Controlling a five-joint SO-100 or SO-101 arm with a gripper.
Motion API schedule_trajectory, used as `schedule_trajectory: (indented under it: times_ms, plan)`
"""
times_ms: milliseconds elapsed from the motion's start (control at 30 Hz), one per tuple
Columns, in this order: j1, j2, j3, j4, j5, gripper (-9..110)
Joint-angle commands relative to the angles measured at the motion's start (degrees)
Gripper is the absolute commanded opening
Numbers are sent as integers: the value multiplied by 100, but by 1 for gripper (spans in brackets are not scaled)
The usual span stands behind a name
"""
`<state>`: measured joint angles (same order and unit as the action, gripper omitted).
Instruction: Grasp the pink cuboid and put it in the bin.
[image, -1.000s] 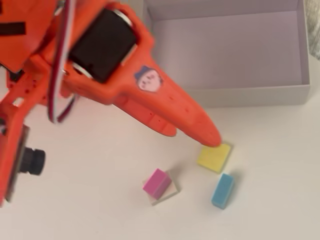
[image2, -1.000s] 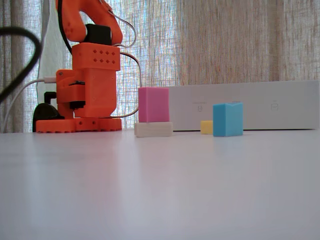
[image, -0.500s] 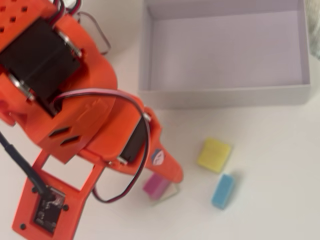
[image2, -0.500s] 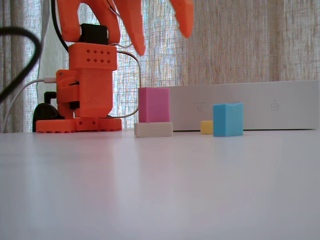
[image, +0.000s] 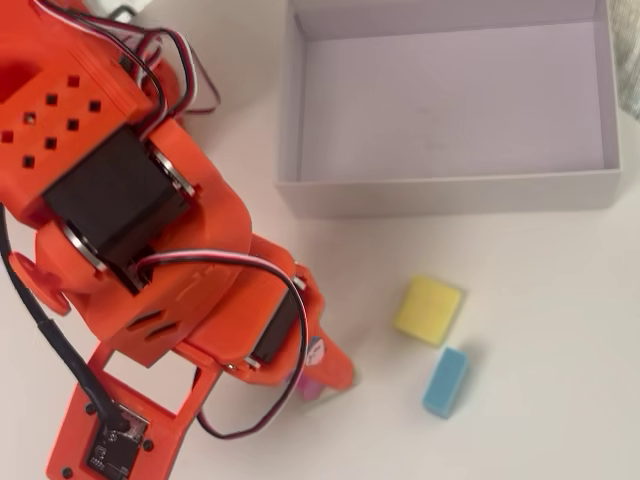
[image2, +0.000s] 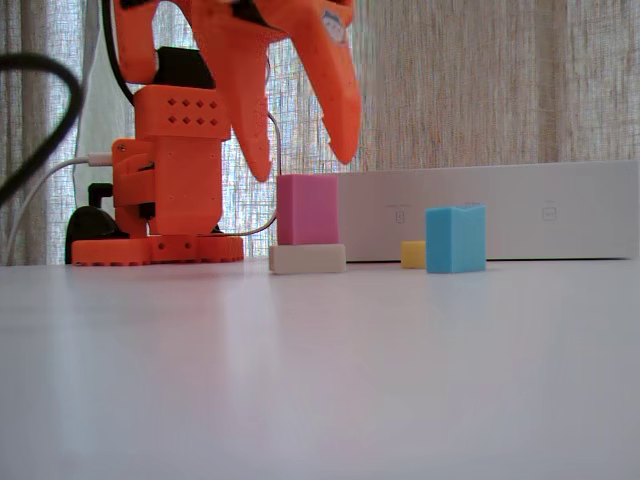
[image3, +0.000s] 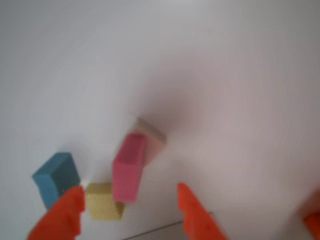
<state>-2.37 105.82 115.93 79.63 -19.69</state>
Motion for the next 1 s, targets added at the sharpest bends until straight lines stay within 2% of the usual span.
schedule_trajectory:
  times_ms: [0,567,700,733,967]
  plan:
    - [-44,-18,-26,-132,35,21]
    - [-176,-378,-26,-826,132,11]
    - [-185,-439,-18,-1011,202,0]
    - [-193,-457,-18,-1046,220,-8]
    - [-220,-439,-53,-984,448,-8]
